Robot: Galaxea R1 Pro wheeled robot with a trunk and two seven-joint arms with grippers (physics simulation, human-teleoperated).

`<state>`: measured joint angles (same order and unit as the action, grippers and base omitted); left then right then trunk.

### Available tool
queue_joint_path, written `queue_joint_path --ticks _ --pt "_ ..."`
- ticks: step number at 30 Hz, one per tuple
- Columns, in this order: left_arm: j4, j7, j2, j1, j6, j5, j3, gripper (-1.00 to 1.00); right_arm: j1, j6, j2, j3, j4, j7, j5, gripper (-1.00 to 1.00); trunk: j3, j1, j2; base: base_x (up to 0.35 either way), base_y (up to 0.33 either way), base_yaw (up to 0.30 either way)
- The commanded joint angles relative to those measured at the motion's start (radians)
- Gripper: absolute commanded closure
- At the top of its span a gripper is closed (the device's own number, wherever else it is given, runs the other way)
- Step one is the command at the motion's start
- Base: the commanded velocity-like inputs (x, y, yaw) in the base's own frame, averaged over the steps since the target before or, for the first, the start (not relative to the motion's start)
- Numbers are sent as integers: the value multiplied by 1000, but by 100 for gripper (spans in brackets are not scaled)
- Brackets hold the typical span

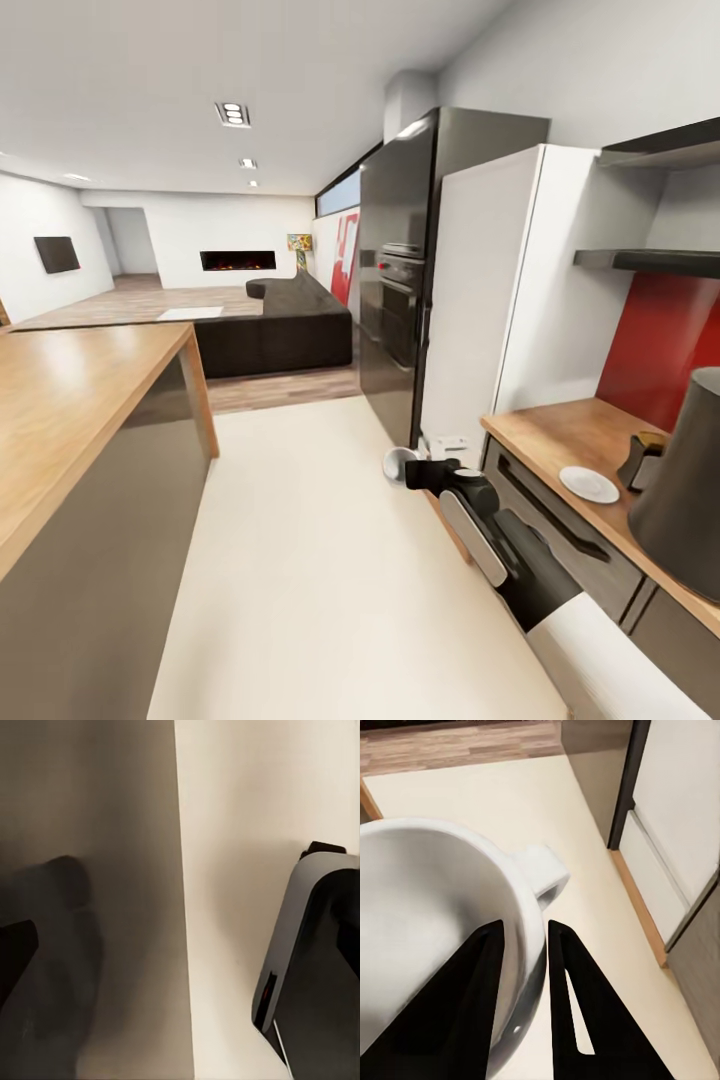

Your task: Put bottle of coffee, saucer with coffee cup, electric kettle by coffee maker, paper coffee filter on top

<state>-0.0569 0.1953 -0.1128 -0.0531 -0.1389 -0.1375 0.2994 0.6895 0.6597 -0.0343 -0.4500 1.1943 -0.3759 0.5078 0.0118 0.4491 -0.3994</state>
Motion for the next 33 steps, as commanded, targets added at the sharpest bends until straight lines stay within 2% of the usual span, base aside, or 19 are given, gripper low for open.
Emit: queue_joint_path --ticks 1,8,21,33 --pt "2 3 0 -1 -4 -11 8 -100 1 0 -1 -3 1 -7 12 100 0 1 -1 319 180 0" --pt "2 3 4 -1 -4 -11 7 -100 1 0 -1 -3 2 -7 12 100 0 1 -1 317 145 -17" --pt "2 3 5 -1 -5 -11 7 -100 1 0 0 -3 1 -7 12 100 0 1 -1 330 98 -231" --pt "2 3 7 -1 -5 -11 4 -100 1 0 1 -3 2 -7 12 100 0 1 -1 330 152 -15"
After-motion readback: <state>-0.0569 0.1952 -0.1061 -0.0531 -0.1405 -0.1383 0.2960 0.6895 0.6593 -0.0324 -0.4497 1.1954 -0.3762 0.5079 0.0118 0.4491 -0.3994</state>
